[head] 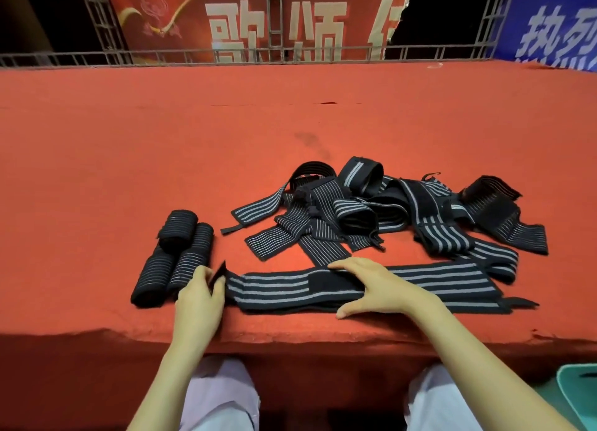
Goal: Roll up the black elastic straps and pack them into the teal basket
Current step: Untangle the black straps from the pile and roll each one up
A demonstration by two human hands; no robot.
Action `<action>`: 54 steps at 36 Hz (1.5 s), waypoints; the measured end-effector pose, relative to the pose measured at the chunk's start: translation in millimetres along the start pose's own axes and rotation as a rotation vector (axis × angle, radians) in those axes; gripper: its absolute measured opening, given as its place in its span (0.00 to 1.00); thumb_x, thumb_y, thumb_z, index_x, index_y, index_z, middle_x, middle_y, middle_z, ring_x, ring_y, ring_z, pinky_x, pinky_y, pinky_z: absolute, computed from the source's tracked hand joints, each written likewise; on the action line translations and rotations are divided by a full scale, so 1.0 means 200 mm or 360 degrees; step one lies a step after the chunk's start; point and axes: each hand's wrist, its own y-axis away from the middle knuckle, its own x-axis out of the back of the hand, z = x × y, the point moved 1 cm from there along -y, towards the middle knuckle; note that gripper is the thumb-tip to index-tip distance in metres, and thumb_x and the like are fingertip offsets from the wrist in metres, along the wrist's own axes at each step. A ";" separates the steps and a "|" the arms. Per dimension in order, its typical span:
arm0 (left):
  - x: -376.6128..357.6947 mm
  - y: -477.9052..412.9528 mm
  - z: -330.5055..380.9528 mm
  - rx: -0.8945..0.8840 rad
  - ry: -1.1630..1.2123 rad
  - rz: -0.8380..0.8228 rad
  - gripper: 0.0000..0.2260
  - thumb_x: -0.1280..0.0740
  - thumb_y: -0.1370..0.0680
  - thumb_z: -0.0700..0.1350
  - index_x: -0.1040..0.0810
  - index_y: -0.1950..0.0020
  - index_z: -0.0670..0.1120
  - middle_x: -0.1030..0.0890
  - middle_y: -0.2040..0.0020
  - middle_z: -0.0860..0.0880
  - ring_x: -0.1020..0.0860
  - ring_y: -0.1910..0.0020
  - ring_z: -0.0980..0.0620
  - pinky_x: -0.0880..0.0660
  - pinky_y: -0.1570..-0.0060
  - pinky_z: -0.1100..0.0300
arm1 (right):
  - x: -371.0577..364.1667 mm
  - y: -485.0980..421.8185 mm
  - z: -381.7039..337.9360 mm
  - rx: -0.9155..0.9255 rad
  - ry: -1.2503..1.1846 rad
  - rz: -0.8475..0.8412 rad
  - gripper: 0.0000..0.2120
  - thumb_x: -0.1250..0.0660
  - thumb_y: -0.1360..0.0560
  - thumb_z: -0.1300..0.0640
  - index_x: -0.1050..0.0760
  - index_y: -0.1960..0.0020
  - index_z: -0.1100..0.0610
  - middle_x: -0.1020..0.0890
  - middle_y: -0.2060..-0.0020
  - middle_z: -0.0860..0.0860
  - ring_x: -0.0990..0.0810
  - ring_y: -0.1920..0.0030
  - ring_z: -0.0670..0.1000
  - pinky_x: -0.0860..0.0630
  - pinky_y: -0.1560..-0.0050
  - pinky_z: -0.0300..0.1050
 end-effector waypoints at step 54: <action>-0.06 0.02 -0.15 -0.0783 -0.0744 0.0356 0.11 0.38 0.29 0.42 0.16 0.55 0.45 0.18 0.53 0.49 0.27 0.54 0.46 0.33 0.58 0.51 | -0.34 -0.31 -0.49 0.0377 -0.0037 0.0067 0.22 0.37 0.24 0.39 0.32 0.31 0.37 0.37 0.26 0.44 0.44 0.27 0.44 0.52 0.26 0.48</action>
